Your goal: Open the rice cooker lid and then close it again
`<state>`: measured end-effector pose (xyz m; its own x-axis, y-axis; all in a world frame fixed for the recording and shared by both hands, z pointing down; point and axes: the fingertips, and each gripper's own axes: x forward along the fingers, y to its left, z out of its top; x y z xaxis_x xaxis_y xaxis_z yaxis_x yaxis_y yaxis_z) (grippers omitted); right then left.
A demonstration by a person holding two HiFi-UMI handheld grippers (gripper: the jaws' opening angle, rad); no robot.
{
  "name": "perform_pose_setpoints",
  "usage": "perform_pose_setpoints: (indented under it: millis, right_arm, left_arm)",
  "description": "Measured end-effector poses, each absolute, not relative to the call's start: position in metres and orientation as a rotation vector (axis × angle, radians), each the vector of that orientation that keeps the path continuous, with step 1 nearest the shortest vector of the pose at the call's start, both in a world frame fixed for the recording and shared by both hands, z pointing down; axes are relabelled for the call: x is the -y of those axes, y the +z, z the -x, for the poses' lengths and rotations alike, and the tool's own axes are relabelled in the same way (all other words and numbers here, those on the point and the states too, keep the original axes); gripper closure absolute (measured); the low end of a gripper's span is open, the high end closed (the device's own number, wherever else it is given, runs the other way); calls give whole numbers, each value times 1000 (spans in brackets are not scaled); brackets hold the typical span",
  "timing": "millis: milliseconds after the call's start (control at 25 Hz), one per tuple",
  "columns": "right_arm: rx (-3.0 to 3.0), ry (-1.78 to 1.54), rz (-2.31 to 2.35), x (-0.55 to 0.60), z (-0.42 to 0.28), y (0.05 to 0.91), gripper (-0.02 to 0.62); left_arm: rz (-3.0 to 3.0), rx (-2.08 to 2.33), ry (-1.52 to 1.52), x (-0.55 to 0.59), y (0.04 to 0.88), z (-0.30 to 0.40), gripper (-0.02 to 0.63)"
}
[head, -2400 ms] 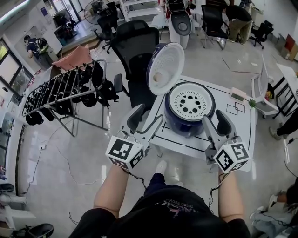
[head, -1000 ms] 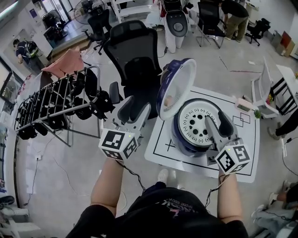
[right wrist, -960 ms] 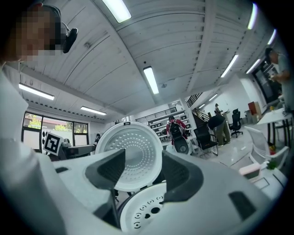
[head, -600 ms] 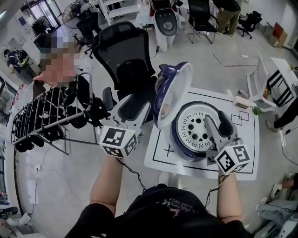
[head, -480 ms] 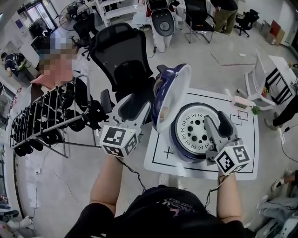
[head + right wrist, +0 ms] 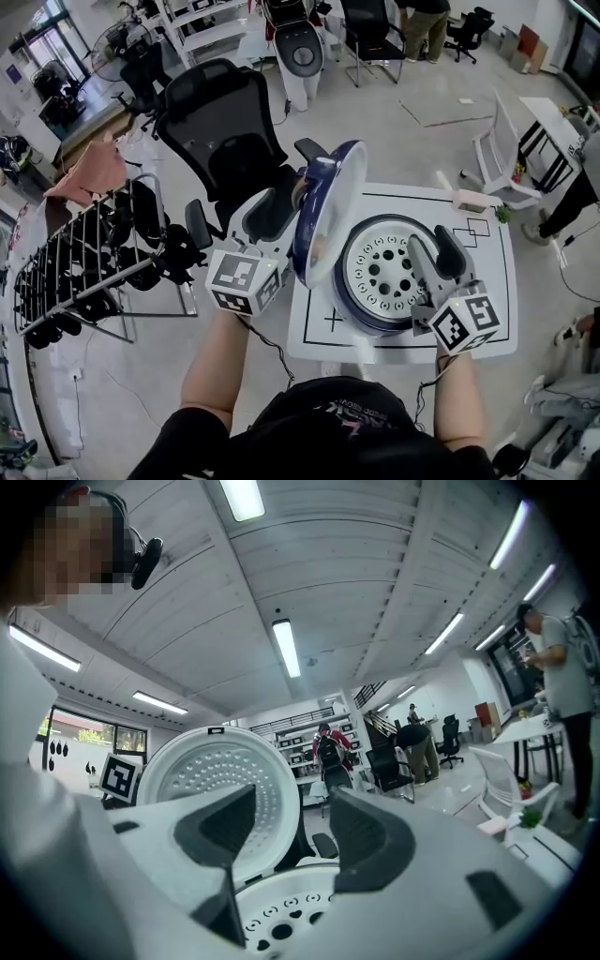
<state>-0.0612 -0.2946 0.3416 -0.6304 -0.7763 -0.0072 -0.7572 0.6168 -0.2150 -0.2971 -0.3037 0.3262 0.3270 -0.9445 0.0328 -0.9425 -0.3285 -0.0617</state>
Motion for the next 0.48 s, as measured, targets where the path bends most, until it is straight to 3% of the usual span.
perform_pose_setpoints:
  millis: [480]
  right_arm:
    - [-2677,-290,1391,303,47,342,354]
  left_arm:
    - [2579,-1688,-150,329,328,287,368]
